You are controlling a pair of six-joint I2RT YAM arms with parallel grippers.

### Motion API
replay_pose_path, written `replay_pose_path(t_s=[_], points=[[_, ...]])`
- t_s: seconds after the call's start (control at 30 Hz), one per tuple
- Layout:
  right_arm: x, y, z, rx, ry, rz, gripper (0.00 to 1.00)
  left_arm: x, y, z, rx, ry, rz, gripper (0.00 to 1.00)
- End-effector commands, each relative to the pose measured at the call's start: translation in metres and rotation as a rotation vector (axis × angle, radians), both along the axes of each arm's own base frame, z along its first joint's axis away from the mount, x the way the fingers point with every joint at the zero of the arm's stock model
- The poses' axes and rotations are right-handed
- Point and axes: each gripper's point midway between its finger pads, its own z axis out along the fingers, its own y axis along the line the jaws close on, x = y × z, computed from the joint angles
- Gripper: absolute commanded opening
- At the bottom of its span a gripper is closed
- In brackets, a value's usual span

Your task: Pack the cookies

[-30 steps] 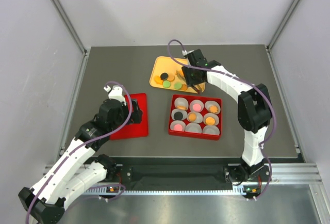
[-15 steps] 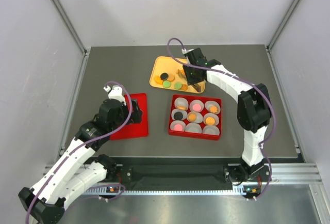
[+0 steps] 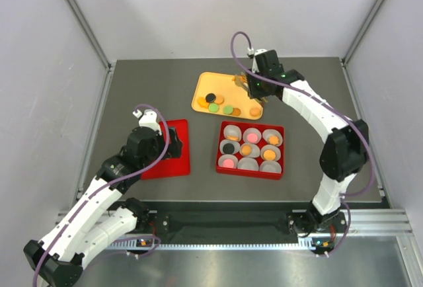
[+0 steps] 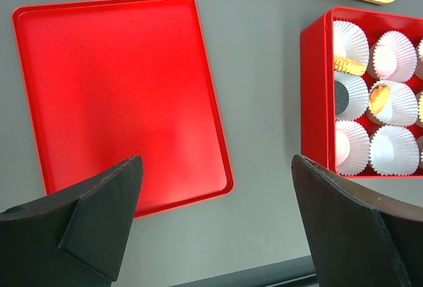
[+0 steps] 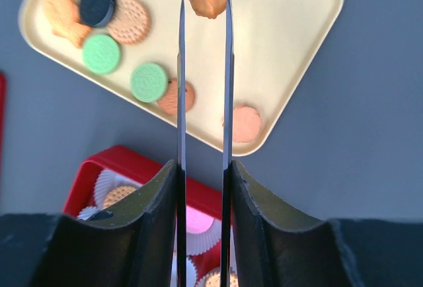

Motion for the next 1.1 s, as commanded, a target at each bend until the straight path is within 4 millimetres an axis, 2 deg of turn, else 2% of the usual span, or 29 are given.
replay_pose_path(t_s=[0.0, 0.07, 0.1, 0.13, 0.17, 0.2, 0.23, 0.27, 0.4, 0.5, 0.57, 0.6, 0.7, 0.9, 1.07], points=[[-0.014, -0.005, 0.062, 0.091, -0.113, -0.002, 0.25, 0.002, -0.003, 0.005, -0.019, -0.016, -0.003, 0.99], [-0.032, -0.011, 0.068, 0.11, -0.114, -0.002, 0.25, 0.002, -0.003, 0.005, -0.021, -0.017, -0.004, 0.99], [-0.042, -0.014, 0.059, 0.109, -0.09, -0.001, 0.26, 0.002, -0.003, 0.006, -0.022, -0.018, -0.004, 0.99], [-0.052, -0.018, 0.071, 0.136, -0.113, -0.007, 0.26, 0.001, -0.004, 0.006, -0.023, -0.019, -0.005, 0.99], [-0.061, -0.018, 0.07, 0.149, -0.104, 0.003, 0.26, 0.001, -0.004, 0.006, -0.023, -0.018, -0.007, 0.99], [-0.074, -0.021, 0.057, 0.147, -0.07, 0.004, 0.26, 0.001, -0.004, 0.006, -0.025, -0.02, -0.007, 0.99], [-0.084, -0.025, 0.068, 0.171, -0.097, -0.001, 0.25, 0.001, -0.004, 0.008, -0.027, -0.024, -0.009, 0.99], [-0.096, -0.022, 0.068, 0.195, -0.082, 0.026, 0.25, 0.001, -0.004, 0.008, -0.027, -0.024, -0.009, 0.99], [-0.142, -0.035, 0.067, 0.222, -0.071, 0.039, 0.26, 0.0, -0.004, 0.01, -0.034, -0.032, -0.011, 0.99], [-0.169, -0.042, 0.055, 0.209, -0.024, 0.036, 0.26, 0.0, -0.006, 0.008, -0.033, -0.025, -0.019, 0.99], [-0.186, -0.044, 0.059, 0.223, -0.024, 0.042, 0.26, 0.001, -0.006, 0.007, -0.03, -0.021, -0.022, 0.99], [-0.2, -0.045, 0.054, 0.225, -0.007, 0.055, 0.26, 0.001, -0.007, 0.007, -0.032, -0.021, -0.025, 0.99], [-0.226, -0.04, 0.044, 0.232, 0.053, 0.08, 0.26, 0.001, -0.007, 0.006, -0.032, -0.018, -0.026, 0.99], [-0.264, -0.035, 0.029, 0.241, 0.127, 0.096, 0.26, 0.001, -0.007, 0.007, -0.032, -0.018, -0.026, 0.99], [-0.281, -0.037, 0.015, 0.225, 0.169, 0.081, 0.27, 0.001, -0.007, 0.006, -0.03, -0.017, -0.026, 0.99]])
